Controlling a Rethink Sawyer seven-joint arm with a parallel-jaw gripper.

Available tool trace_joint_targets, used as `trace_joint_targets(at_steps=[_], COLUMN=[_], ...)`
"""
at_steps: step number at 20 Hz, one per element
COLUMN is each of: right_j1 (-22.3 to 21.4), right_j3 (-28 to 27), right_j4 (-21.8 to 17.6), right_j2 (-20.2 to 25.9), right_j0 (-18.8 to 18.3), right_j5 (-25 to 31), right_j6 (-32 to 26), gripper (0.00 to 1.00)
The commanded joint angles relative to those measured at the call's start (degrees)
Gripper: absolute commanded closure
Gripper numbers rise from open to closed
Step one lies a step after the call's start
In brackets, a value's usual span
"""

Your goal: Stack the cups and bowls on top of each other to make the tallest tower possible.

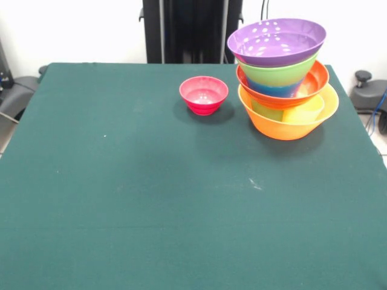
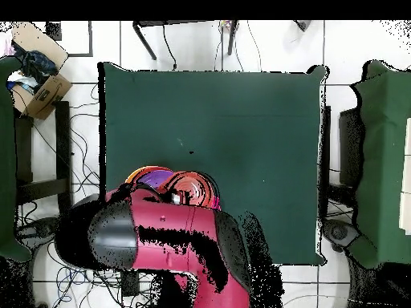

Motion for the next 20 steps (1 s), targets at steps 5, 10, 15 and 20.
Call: trace_joint_targets(at_steps=[5, 10, 15, 20], right_j1=[-3.01, -3.30, -2.40, -1.36], right_j3=[3.61, 6.28, 8.07, 9.30], right_j4=[-0.71, -0.73, -1.27, -1.89], right_j2=[3.23, 3.60, 3.80, 3.62], right_j0=[-0.53, 1.09, 2.23, 4.19], right_j5=[3.17, 0.41, -2.88, -5.37], right_j6=[0.74, 2.43, 3.85, 6.41], gripper=[1.00, 1.00, 1.00, 1.00])
